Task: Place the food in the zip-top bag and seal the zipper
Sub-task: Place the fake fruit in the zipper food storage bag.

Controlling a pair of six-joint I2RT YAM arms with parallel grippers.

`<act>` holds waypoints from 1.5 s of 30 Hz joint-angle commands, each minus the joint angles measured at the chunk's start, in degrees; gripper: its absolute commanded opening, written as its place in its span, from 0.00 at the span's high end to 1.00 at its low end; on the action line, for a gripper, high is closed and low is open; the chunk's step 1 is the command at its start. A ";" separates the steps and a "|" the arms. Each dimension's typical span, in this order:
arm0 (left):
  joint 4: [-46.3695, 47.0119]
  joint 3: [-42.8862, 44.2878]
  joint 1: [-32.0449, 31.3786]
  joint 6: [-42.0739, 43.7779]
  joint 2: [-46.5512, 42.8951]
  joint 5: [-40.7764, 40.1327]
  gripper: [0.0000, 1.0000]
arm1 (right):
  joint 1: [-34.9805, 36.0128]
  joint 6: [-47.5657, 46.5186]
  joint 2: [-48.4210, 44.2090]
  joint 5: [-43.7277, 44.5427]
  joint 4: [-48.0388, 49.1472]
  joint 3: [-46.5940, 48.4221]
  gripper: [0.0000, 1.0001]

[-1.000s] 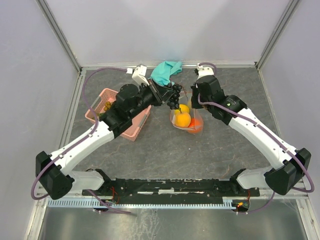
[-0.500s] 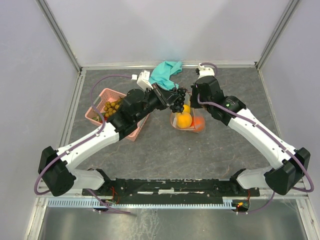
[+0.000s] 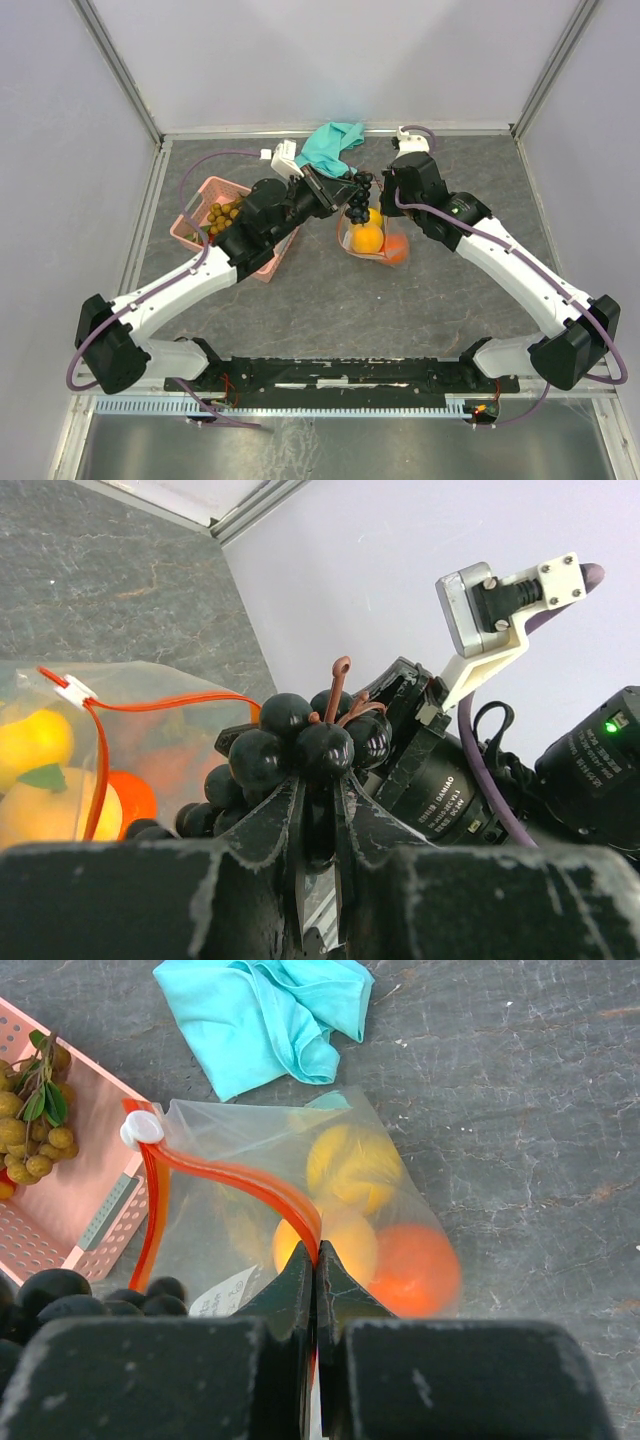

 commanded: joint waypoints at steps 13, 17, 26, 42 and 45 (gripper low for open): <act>2.80 -0.14 -0.39 -2.77 -2.80 -1.97 0.97 | -0.14 1.63 -1.45 0.58 4.77 0.07 0.98; 2.46 -0.88 -0.44 -3.74 -1.18 -1.87 0.97 | -0.15 1.91 -1.40 0.42 5.16 0.08 0.98; -7.80 -0.57 -0.73 -5.29 1.61 -5.95 0.97 | -0.11 2.03 -1.21 0.54 5.62 0.69 0.98; -17.05 6.66 -1.27 -4.84 6.96 -3.64 0.96 | -0.11 1.80 -0.44 -0.70 6.01 1.33 0.98; -15.69 8.59 -2.17 -5.21 9.29 -0.61 0.94 | -0.15 1.78 -0.30 -0.82 6.19 1.49 0.98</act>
